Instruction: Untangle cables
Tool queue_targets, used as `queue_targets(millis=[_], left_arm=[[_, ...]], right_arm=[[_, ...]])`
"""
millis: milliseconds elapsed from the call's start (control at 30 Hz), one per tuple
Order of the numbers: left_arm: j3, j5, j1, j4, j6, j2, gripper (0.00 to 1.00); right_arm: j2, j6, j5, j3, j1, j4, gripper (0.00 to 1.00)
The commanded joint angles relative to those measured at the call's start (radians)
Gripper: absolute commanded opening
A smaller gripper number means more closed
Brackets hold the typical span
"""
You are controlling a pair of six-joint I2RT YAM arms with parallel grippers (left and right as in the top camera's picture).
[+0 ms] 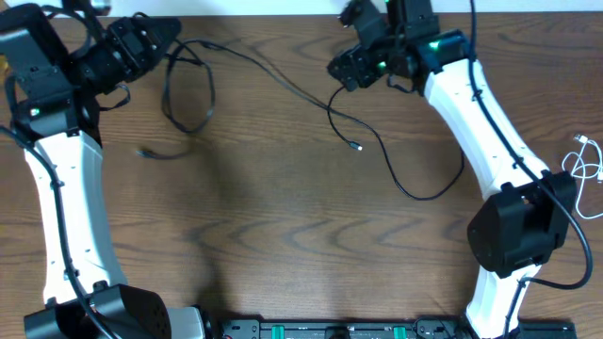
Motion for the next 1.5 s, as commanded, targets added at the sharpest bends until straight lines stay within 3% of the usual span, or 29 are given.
queue_targets(millis=[0,433,700,1033,1300,1367,1467], left_arm=[[0.011,0.11,-0.005,0.042,-0.114,-0.032,0.07],[0.01,0.121,-0.012,0.095,-0.41,-0.191,0.07],[0.01,0.121,-0.021,0.095,-0.46,-0.225,0.07],[0.01,0.121,-0.103,0.095,-0.527,-0.23,0.08],[0.01,0.124,-0.129,0.095,-0.529,-0.264,0.08],[0.01,0.124,-0.129,0.095,-0.529,-0.266,0.07],[0.01,0.12,-0.129,0.095,-0.511,-0.265,0.07]], right_arm=[[0.039,-0.089,-0.07,0.005,0.042,0.057,0.8],[0.139,-0.149,-0.199,0.005,0.102,0.31,0.78],[0.14,-0.145,-0.308,0.005,0.154,0.324,0.76],[0.169,-0.1,-0.239,0.005,0.193,0.402,0.72],[0.252,-0.027,-0.213,0.005,0.216,0.54,0.57],[0.261,-0.012,-0.213,0.005,0.217,0.541,0.46],[0.264,0.015,-0.213,0.005,0.212,0.534,0.22]])
